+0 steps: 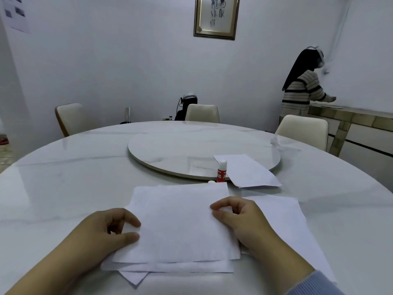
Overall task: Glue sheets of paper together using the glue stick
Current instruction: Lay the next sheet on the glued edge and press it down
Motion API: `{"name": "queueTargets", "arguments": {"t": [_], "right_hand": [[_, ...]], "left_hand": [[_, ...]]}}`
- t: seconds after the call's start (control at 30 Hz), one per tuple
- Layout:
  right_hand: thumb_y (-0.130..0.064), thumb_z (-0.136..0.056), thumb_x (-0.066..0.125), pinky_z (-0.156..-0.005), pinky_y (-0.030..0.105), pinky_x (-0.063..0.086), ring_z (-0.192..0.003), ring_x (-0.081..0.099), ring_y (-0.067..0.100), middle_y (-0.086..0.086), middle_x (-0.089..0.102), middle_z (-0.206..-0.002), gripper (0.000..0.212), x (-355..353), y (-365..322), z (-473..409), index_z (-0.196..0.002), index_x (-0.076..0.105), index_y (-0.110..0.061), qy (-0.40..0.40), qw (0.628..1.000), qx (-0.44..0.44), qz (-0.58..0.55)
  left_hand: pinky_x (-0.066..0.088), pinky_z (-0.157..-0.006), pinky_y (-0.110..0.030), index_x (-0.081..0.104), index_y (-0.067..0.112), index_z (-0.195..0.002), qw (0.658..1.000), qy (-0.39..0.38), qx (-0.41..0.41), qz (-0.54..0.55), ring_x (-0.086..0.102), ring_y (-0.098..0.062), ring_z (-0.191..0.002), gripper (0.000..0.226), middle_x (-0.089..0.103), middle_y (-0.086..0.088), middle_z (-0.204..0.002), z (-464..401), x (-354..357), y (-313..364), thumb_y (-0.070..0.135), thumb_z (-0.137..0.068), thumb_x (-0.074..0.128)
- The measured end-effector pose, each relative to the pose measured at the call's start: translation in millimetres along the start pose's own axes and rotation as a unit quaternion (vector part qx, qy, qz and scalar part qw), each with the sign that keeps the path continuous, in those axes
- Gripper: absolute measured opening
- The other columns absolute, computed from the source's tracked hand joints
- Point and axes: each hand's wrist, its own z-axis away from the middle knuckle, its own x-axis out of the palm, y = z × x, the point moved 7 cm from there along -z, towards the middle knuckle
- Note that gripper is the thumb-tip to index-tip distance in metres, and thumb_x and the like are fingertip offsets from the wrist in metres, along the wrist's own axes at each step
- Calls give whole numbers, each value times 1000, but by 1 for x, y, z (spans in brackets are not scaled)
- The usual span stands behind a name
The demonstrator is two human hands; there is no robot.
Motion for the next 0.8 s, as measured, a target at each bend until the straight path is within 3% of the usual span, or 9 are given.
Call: {"name": "queueTargets", "arguments": {"t": [0.07,0.2,0.3,0.37,0.5,0.63,0.8], "right_hand": [[-18,-81,73,-67,27,58,-77,72,14,-5,74,-84,13,3,-1,2,-81,77,-31,-20,1000,5,1],[-17,-69,82,-82,45,59,-87,73,28,8,72,-103,27,8,2,5,-89,76,-34,-68,997,30,13],[-16,-69,81,-74,35,61,-85,73,20,2,75,-98,22,11,1,6,-86,77,-29,-86,996,24,23],[-19,-69,81,-68,26,57,-84,72,14,-4,75,-95,20,14,1,6,-84,77,-31,-95,994,15,52],[-24,-66,80,-86,31,56,-90,69,9,-11,73,-98,20,8,-1,5,-80,76,-37,-76,989,-2,125],[-25,-66,79,-82,27,57,-86,69,6,-13,72,-97,20,4,-2,6,-79,75,-39,-73,986,-9,152],[-27,-67,78,-83,27,56,-86,67,6,-13,71,-94,14,7,3,7,-77,76,-36,-78,983,0,168]], "left_hand": [[33,-48,-10,71,41,-72,1000,2,12,-15,45,-2,-44,24,54,11,-51,1,0,2,18,-68,80],[35,-51,-12,72,40,-73,1000,9,2,-1,45,-1,-44,23,56,11,-52,3,-2,-1,19,-69,81],[42,-60,-25,72,43,-78,999,28,-16,3,54,-6,-51,23,68,12,-65,5,-10,-7,22,-71,79],[41,-59,-26,71,43,-79,999,33,-15,-12,51,-4,-49,23,66,13,-61,6,-14,-9,23,-71,78],[37,-52,-21,70,42,-78,1000,10,1,-22,44,-2,-42,22,56,12,-50,9,-6,-3,24,-69,80],[37,-54,-20,68,43,-79,999,0,16,-48,45,-3,-46,23,57,13,-55,13,1,2,27,-68,80],[39,-58,-6,69,47,-77,997,10,21,-74,57,2,-63,28,65,10,-74,15,-2,-3,26,-64,83]]}}
